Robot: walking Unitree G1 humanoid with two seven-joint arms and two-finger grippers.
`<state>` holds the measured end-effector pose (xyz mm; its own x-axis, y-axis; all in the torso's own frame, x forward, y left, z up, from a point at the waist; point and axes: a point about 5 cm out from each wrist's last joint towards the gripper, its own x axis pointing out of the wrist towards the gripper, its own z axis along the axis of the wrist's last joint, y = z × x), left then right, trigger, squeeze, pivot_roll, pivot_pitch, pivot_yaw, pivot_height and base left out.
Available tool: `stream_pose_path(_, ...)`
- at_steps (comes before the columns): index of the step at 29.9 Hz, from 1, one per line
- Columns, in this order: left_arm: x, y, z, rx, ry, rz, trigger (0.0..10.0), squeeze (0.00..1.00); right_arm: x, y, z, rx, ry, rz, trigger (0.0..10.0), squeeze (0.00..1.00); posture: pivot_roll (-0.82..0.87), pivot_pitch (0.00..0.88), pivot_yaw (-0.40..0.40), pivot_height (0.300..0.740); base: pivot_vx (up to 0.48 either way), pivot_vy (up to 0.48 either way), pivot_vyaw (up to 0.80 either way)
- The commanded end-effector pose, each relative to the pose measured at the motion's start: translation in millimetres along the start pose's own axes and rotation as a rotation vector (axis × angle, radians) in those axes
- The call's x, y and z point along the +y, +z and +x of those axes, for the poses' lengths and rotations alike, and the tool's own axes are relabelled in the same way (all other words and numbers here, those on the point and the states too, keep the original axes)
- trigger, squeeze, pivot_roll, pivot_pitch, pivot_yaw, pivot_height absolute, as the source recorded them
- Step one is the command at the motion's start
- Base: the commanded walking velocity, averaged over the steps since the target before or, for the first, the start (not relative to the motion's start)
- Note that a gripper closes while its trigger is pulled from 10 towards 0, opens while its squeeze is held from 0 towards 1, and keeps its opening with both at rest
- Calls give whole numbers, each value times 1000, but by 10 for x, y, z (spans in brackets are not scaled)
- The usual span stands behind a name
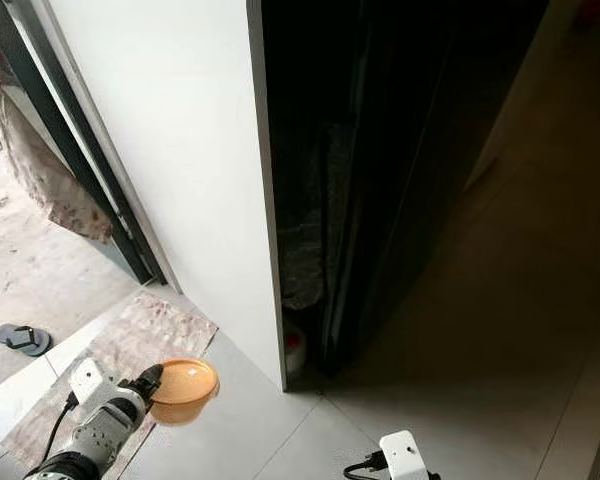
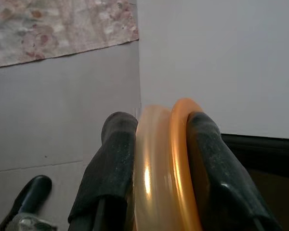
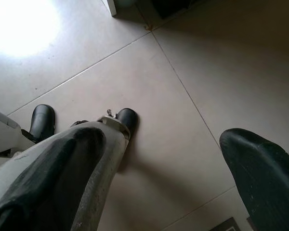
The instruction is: Restocking fridge
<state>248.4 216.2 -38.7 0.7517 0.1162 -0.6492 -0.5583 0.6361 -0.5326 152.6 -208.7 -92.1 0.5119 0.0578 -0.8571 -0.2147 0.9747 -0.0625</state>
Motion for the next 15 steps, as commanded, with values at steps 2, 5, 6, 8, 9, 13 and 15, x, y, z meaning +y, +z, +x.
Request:
stream_pose_path(2,216,-60,-48,16,78,-13,10000,0,7,-28,-4,7,0,8,10000,0,8,52,17,740,0,0,0)
stream_pose_path(5,295,-71,-67,15,111,-33,10000,0,5,-31,-5,7,-2,10,10000,0,8,52,15,740,0,0,0)
stream_pose_path(6,295,-71,-67,15,111,-33,10000,0,5,-31,-5,7,-2,10,10000,0,8,52,15,740,0,0,0)
stream_pose_path(8,296,-78,-68,21,108,-21,10000,0,5,-32,-6,8,-2,9,10000,0,8,52,15,740,0,0,0)
stream_pose_path(9,291,-87,-68,27,101,-13,10000,0,5,-32,-6,8,-2,8,10000,0,8,51,17,740,0,0,0)
stream_pose_path(13,262,-103,-62,27,78,-14,10000,0,4,-33,-6,8,-2,9,10000,0,6,49,17,740,0,0,0)
stream_pose_path(15,255,-101,-60,29,74,-6,10000,0,0,-29,-7,2,-7,9,10000,0,4,46,17,740,0,0,0)
